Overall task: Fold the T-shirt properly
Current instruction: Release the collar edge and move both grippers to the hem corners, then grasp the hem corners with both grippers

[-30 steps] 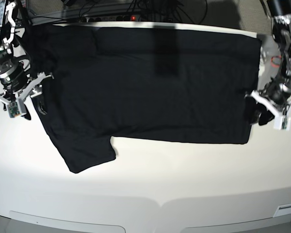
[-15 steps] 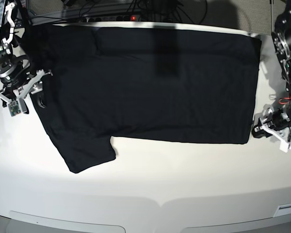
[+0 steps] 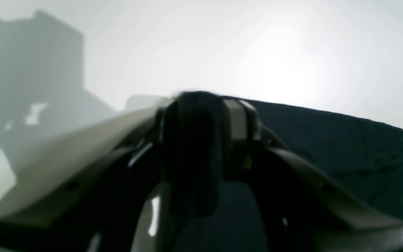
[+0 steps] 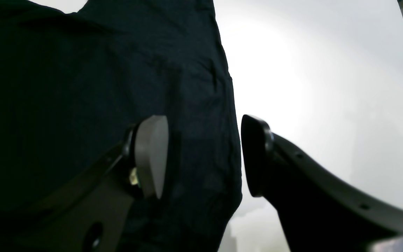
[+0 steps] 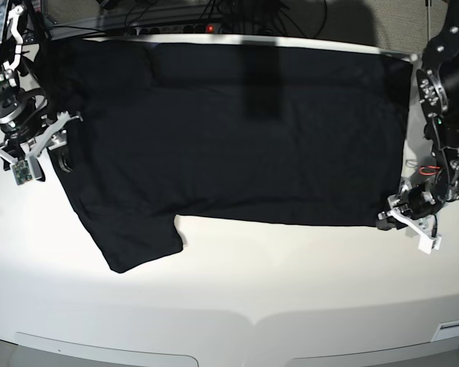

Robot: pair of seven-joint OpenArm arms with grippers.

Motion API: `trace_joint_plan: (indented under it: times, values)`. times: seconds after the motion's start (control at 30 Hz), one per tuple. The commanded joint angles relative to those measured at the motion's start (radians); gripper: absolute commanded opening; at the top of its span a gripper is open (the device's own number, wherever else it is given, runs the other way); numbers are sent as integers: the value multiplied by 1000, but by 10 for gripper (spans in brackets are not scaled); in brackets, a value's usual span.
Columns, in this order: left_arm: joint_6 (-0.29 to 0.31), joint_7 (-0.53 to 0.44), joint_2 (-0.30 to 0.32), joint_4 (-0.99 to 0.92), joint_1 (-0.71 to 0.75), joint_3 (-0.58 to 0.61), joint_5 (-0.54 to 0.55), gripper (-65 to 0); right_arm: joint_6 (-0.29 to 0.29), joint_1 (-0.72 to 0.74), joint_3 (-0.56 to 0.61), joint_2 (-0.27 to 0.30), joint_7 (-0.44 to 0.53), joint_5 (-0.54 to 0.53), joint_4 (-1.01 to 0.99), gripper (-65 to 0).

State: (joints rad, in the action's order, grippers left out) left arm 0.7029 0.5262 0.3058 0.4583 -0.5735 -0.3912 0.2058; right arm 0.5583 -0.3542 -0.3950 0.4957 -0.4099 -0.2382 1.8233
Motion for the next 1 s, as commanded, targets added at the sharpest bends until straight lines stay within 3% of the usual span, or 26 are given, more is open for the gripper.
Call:
trace_joint_plan:
  times: [0.0, 0.13, 0.2, 0.27, 0.37, 0.47, 0.57, 0.7, 0.83, 0.97]
  values:
    - [-5, 35, 1, 3, -13, 1, -23, -446, -4, 8, -11, 17, 24, -5, 14, -316]
    - [-5, 36, 2, 3, -13, 1, -24, -474, -4, 8, -11, 17, 25, -5, 14, -316]
    - [-5, 35, 6, 3, -13, 1, -23, -542, -5, 11, -11, 17, 28, -6, 14, -316]
    - [-5, 34, 9, 3, -11, 1, -22, -650, -4, 25, -10, 17, 24, -6, 11, -316]
    - [-5, 13, 8, 3, -11, 1, -22, -650, -4, 80, -7, 18, 23, -14, -21, -316]
    - [-5, -21, 8, 3, -11, 1, -23, -650, -4, 176, 32, 39, -27, -92, -95, -316]
    - [-5, -27, 5, 3, -11, 1, -22, -650, -6, 301, 131, 87, -114, -140, -208, -316]
    - [-5, -26, -5, 3, -7, 1, -23, -650, -15, 484, 281, 134, -138, -140, -411, -316]
    - [-5, -25, -13, 3, -5, 1, -23, -650, -15, 682, 396, 136, -153, -146, -619, -316]
    - [-5, -26, -16, 3, -5, 1, -22, -650, -3, 888, 478, 136, -193, -218, -824, -316]
